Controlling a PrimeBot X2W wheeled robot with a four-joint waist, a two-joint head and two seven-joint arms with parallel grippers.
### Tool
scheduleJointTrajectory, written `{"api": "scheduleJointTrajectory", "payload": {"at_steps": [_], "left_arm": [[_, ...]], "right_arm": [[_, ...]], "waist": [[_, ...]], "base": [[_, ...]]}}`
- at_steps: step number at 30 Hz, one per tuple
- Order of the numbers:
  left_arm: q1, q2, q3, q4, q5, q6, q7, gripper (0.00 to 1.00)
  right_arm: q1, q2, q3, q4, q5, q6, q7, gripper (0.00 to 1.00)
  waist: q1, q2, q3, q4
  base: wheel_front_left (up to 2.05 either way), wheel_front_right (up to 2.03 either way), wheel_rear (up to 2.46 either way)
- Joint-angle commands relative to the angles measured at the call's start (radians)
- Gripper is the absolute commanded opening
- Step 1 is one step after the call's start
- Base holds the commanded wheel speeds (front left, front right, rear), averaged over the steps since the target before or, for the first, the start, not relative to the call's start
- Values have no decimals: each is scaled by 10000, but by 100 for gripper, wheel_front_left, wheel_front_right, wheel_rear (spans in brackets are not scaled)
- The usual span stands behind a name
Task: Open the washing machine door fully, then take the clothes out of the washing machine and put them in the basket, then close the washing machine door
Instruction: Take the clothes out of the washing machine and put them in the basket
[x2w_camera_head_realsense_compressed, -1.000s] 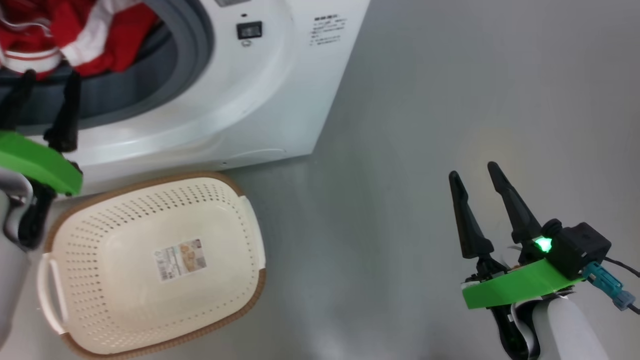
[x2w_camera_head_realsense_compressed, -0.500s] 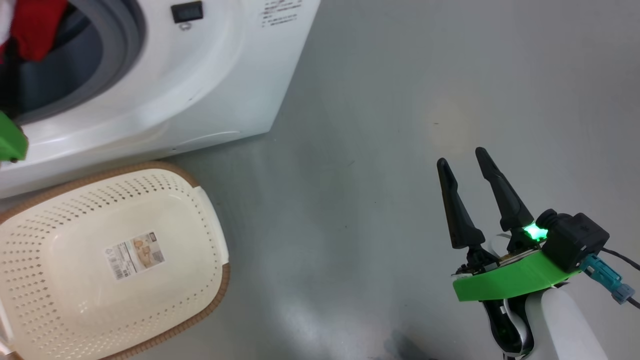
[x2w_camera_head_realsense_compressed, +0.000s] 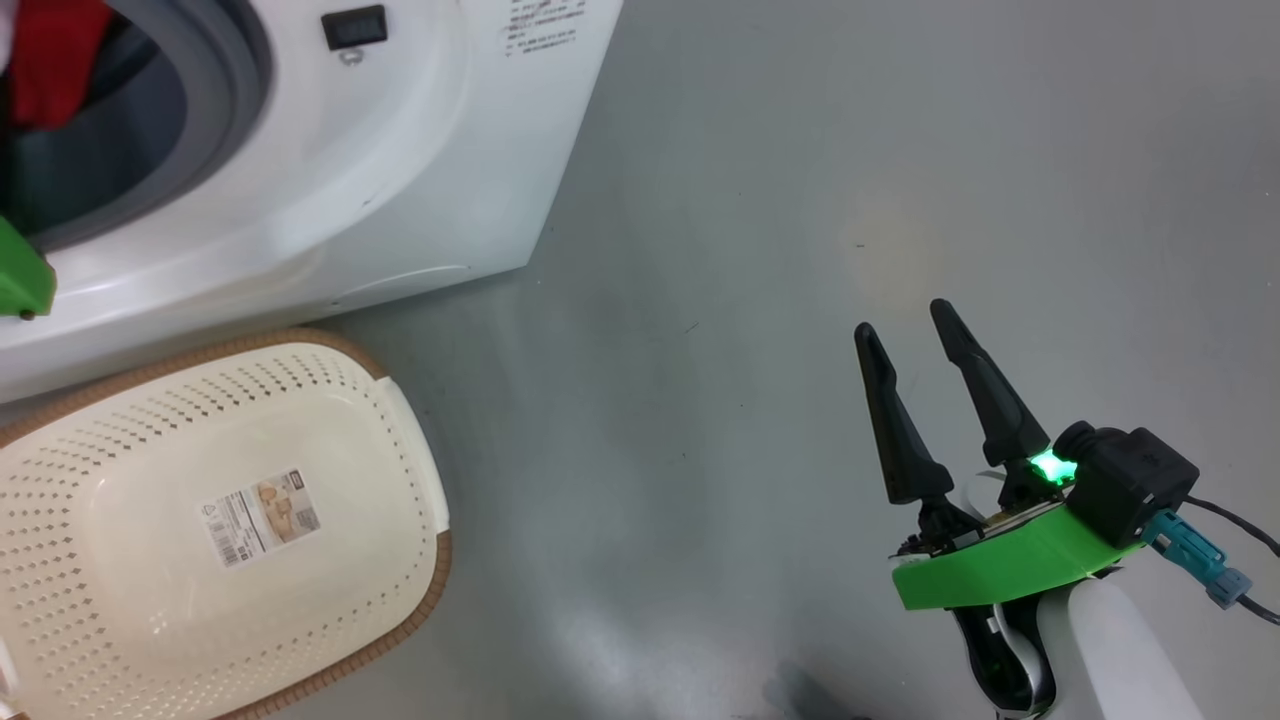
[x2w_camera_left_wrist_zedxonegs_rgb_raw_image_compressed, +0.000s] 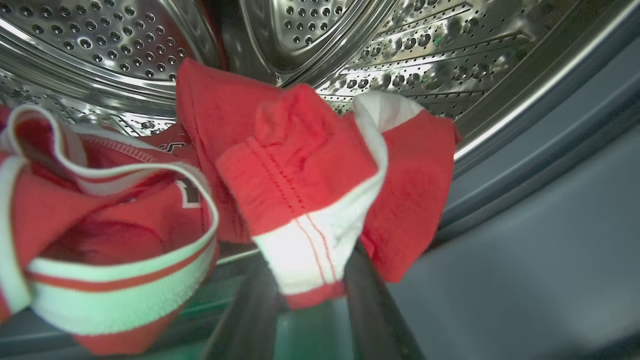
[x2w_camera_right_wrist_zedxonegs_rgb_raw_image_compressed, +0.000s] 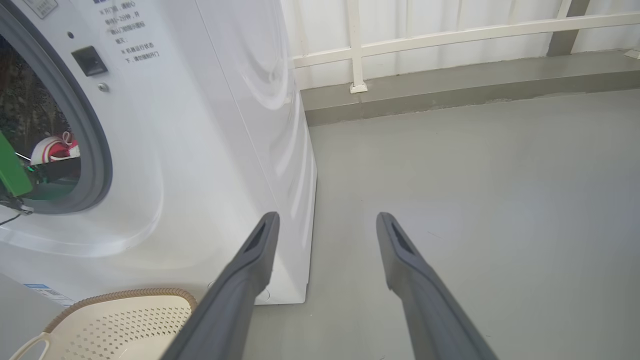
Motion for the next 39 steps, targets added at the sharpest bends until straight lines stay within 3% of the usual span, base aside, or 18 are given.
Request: {"api": "scheduleJointTrajectory", "payload": {"at_steps": [1, 2, 9, 14, 27, 39], "left_arm": [[-357, 361, 148, -137, -76, -27, -146, 15], [-363, 360, 88, -210, -144, -27, -175, 0], [-380, 423, -55, -458, -529, -27, -275, 0], [-230, 383, 433, -818, -446, -27, -281, 0], [1686, -72, 3366, -2562, 730, -27, -284, 0], [4507, -913, 6062, -5107, 2263, -27, -284, 0]], "right_arm": [[33, 14, 219, -173, 51, 16, -48, 100], [29, 14, 234, -158, 46, 16, -48, 100], [42, 14, 184, -107, -10, 16, -48, 100], [69, 14, 128, -51, -62, 16, -48, 100], [233, 14, -136, 248, -337, 16, -48, 100], [499, 14, -484, 407, -626, 16, -48, 100]], "waist": [[0, 0, -34, 0], [0, 0, -53, -5], [0, 0, -203, 71], [0, 0, -425, 279], [0, 0, -1356, 1072], [0, 0, -1967, 1901]], "base": [[0, 0, 0], [0, 0, 0], [0, 0, 0], [0, 0, 0], [0, 0, 0], [0, 0, 0]]}}
